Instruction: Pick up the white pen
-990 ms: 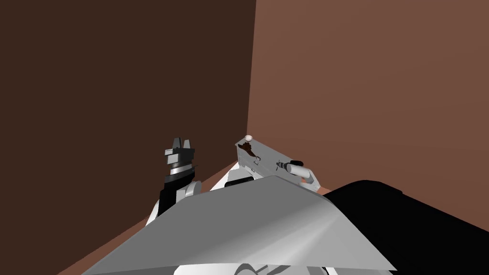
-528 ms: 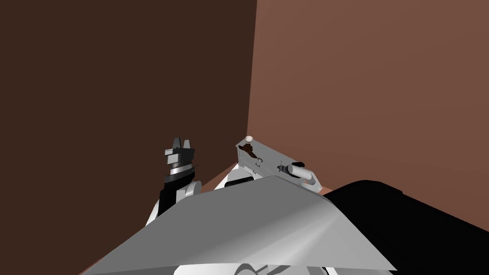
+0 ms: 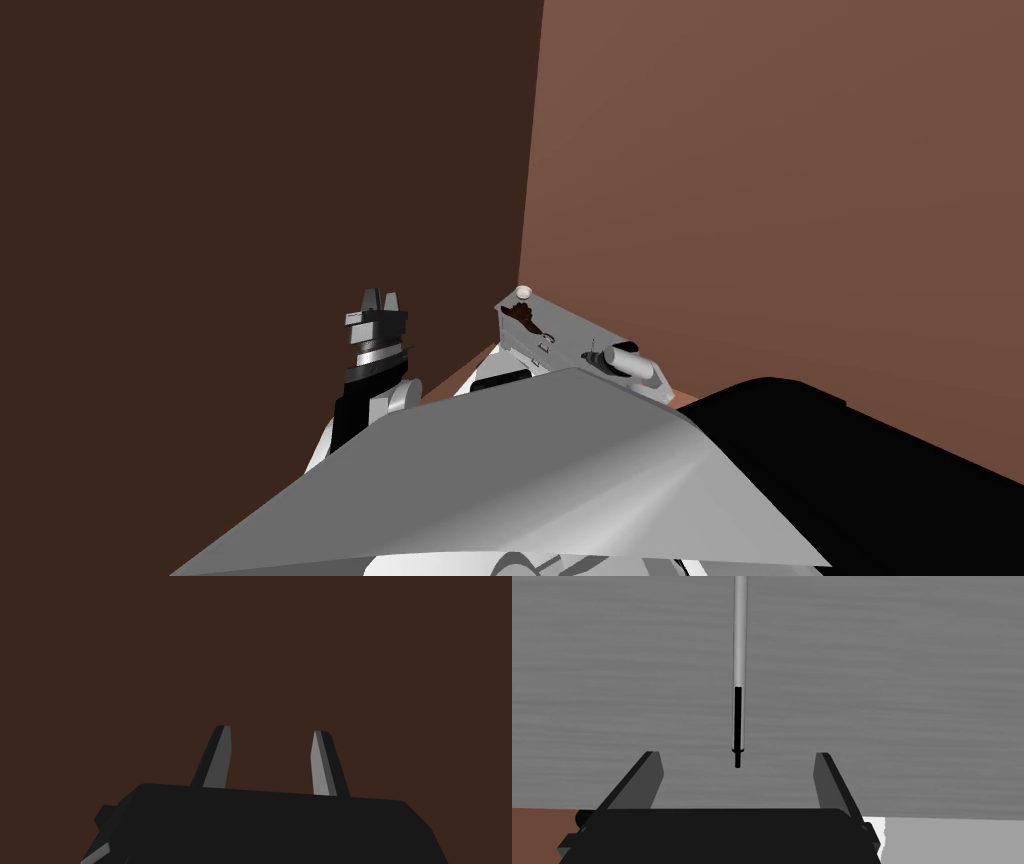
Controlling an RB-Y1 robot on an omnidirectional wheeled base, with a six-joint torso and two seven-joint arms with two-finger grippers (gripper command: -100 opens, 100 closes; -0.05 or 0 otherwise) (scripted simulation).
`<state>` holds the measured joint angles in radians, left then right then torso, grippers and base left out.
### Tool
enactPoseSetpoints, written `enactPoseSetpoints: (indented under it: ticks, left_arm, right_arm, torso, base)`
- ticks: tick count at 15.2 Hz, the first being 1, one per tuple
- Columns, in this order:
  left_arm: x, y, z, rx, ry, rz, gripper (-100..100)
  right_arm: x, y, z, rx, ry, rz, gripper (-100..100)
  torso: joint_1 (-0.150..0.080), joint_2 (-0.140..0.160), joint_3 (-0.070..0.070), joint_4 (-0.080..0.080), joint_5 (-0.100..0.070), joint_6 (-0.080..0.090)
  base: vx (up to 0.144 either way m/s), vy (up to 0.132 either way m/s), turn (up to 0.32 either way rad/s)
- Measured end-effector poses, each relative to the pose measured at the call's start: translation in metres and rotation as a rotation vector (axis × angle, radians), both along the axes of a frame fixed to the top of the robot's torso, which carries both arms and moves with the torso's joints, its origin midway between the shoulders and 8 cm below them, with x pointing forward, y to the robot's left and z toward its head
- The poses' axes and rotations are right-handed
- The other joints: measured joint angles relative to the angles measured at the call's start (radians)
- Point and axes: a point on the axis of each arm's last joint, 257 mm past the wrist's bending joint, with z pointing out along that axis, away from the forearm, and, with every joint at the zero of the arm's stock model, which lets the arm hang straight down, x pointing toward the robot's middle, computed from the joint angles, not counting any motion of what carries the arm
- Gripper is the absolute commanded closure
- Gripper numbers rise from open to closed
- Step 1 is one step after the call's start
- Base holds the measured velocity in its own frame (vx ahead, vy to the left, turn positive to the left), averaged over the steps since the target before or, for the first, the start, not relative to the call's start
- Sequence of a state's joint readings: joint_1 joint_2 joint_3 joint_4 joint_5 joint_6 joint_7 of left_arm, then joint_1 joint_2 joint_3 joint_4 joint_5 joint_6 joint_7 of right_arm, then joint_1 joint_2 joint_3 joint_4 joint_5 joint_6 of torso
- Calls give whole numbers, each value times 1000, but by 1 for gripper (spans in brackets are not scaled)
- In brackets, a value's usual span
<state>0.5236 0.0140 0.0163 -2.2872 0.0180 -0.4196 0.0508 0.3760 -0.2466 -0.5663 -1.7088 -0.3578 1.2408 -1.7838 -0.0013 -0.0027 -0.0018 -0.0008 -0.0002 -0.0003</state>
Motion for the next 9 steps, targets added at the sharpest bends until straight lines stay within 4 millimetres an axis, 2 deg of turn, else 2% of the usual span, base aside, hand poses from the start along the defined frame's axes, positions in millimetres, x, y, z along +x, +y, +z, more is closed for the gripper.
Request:
enactPoseSetpoints:
  ticks: [5,6,9]
  left_arm:
    - [0,0,0,0,0,0,0]
    - [0,0,0,0,0,0,0]
    - [0,0,0,0,0,0,0]
  right_arm:
    - [0,-6,-13,0,-6,-8,-100]
    - [0,-7,-14,-1,-7,-7,100]
    - [1,-7,-14,-1,-9,-6,100]
  torso:
    - [-1,2,1,0,0,0]
    - [-1,2,1,0,0,0]
    - [-2,1,1,0,-1,0]
  base:
    - [-8,0,23]
    - [0,0,0]
    - [0,0,0]
